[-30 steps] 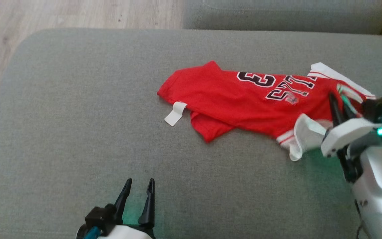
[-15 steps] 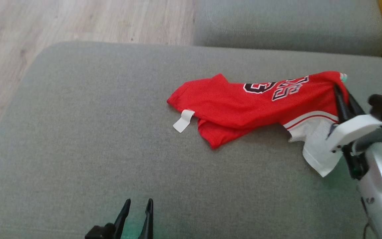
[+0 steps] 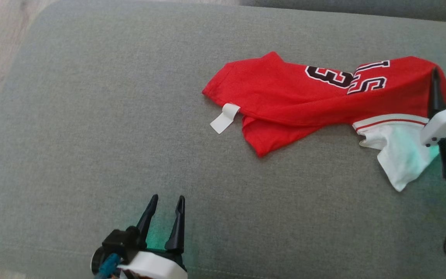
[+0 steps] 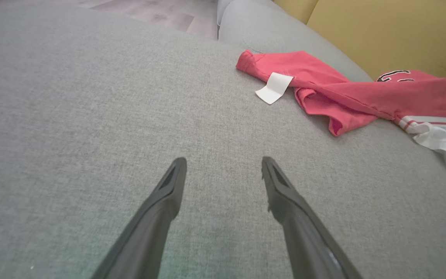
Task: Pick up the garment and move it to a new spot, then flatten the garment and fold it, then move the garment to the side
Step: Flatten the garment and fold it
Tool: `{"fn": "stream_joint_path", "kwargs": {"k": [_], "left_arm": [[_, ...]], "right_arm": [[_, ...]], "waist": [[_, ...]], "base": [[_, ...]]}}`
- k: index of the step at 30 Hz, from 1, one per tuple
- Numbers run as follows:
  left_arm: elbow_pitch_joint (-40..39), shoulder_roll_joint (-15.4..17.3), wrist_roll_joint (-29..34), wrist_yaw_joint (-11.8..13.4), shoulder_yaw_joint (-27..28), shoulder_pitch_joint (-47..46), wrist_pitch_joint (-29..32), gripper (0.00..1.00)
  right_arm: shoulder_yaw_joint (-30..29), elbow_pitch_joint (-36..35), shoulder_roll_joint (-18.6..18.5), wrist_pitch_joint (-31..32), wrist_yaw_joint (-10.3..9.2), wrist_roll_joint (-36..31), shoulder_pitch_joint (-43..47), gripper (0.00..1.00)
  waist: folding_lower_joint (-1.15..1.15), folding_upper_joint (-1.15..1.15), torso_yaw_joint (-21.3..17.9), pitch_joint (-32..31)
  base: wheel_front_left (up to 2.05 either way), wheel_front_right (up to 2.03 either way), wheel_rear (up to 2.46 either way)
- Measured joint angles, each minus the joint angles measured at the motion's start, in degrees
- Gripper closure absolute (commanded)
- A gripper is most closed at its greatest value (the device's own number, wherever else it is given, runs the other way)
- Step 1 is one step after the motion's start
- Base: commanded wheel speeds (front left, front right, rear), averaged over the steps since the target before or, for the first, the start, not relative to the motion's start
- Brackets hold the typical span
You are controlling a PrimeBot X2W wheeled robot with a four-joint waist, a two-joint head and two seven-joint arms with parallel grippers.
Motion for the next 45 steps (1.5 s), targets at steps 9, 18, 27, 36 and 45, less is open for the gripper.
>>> {"fn": "stream_joint_path", "kwargs": {"k": [9, 18, 27, 36, 45], "left_arm": [[-0.6, 0.0, 0.2, 1.0, 1.9, -0.2, 0.0, 0.0], [-1.0, 0.0, 0.9, 1.1, 3.5, -0.2, 0.0, 0.0], [-1.0, 0.0, 1.0, 1.1, 3.4, -0.2, 0.0, 0.0], [-0.9, 0.0, 1.0, 1.1, 3.5, -0.2, 0.0, 0.0], [-1.0, 0.0, 0.9, 1.3, 6.2, 0.1, 0.0, 0.0]], "right_arm": [[-3.5, -15.0, 6.8, -1.6, 0.0, -0.4, 8.7, 0.0], [0.8, -21.4, 11.1, -1.6, 0.0, 3.6, 29.1, 0.0], [0.1, -16.9, 12.2, -1.6, 0.0, 5.9, 29.2, 0.0], [1.8, -10.9, 12.7, -2.6, 0.0, 6.7, 25.7, 1.0], [2.2, -13.0, 9.9, -2.3, 0.0, 12.5, 31.9, 1.0]], "waist": [[-0.02, 0.0, -3.1, -1.2], [-0.02, 0.0, -5.5, -2.6], [-0.02, 0.0, -4.4, -1.8], [-0.02, 0.0, -4.0, -1.6], [-0.02, 0.0, -7.3, -4.4]], "base": [[0.0, 0.0, 0.0], [0.0, 0.0, 0.0], [0.0, 0.0, 0.0], [0.0, 0.0, 0.0], [0.0, 0.0, 0.0]]}}
